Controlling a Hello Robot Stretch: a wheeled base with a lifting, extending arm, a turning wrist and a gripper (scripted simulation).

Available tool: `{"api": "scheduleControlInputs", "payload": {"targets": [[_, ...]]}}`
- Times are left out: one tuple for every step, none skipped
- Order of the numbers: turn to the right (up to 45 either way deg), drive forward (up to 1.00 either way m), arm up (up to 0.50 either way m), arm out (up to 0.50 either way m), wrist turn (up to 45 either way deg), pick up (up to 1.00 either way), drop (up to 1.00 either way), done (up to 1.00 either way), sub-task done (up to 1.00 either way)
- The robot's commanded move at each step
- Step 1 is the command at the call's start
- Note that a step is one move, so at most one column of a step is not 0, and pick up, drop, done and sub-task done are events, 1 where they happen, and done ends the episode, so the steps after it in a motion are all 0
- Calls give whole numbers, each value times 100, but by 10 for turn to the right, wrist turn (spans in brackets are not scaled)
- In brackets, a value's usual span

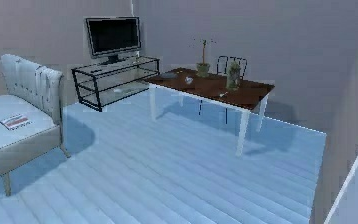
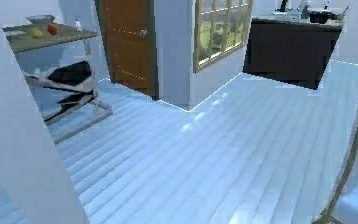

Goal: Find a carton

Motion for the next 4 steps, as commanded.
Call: {"api": "scheduleControlInputs", "payload": {"targets": [[0,50,0,0,0,0,0,0,0],[30,0,0,0,0,0,0,0,0],[0,100,0,0,0,0,0,0,0],[180,0,0,0,0,0,0,0,0]]}}
